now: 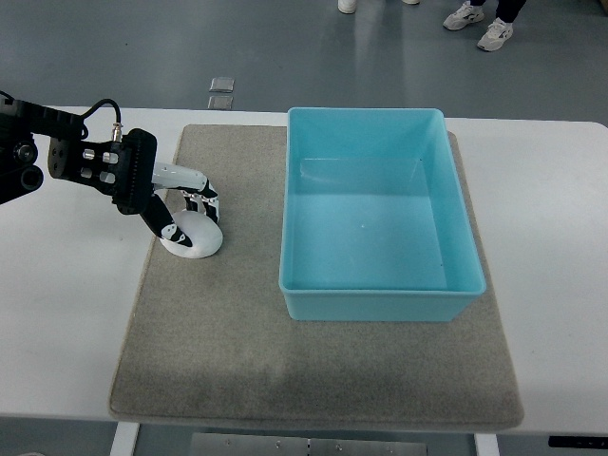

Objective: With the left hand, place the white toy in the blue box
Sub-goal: 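Close the left hand fingers around the white rabbit toy, then lift the rabbit toy with the left hand and carry it over the blue box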

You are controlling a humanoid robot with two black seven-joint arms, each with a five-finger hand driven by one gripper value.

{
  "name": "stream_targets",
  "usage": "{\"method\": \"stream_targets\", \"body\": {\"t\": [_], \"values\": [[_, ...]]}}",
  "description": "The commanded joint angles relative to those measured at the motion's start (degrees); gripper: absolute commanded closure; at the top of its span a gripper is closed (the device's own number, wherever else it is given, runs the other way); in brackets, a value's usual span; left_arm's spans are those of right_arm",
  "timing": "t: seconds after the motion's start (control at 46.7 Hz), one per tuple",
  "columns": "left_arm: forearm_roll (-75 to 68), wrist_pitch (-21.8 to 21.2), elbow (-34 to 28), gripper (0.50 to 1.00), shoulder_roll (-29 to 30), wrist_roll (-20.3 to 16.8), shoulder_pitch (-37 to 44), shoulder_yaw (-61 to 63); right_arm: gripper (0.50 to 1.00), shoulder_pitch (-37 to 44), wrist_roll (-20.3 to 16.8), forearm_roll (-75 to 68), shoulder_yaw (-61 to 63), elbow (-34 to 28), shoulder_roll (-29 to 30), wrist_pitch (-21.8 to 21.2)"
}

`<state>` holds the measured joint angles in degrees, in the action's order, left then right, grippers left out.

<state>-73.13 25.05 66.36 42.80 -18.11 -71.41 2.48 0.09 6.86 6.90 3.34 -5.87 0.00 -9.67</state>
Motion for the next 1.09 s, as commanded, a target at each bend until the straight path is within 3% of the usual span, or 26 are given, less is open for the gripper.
{"method": "stream_targets", "body": {"t": [0.0,0.45,0.835,1.071], "values": [[0.0,-0.09,-0.09,1.0,0.0,0.0,-0.13,-0.11,0.564,0.0,-0.01,0.04,0.0,-0.02,0.0,0.0],[0.09,-1.58,-1.05,1.0,0.0,0.0,-2.59,-3.62,0.564,0.0,-0.01,-0.04,0.0,-0.02,0.0,-0.09],[0.27,-11.33,-0.97,1.0,-3.6,0.0,-5.58,-8.63,0.564,0.0,-0.01,-0.04,0.0,0.07,0.0,0.0],[0.79,-14.94,-0.09,1.0,-6.5,0.0,-4.97,-9.42,0.564,0.0,-0.01,-0.04,0.0,-0.02,0.0,0.0]]}}
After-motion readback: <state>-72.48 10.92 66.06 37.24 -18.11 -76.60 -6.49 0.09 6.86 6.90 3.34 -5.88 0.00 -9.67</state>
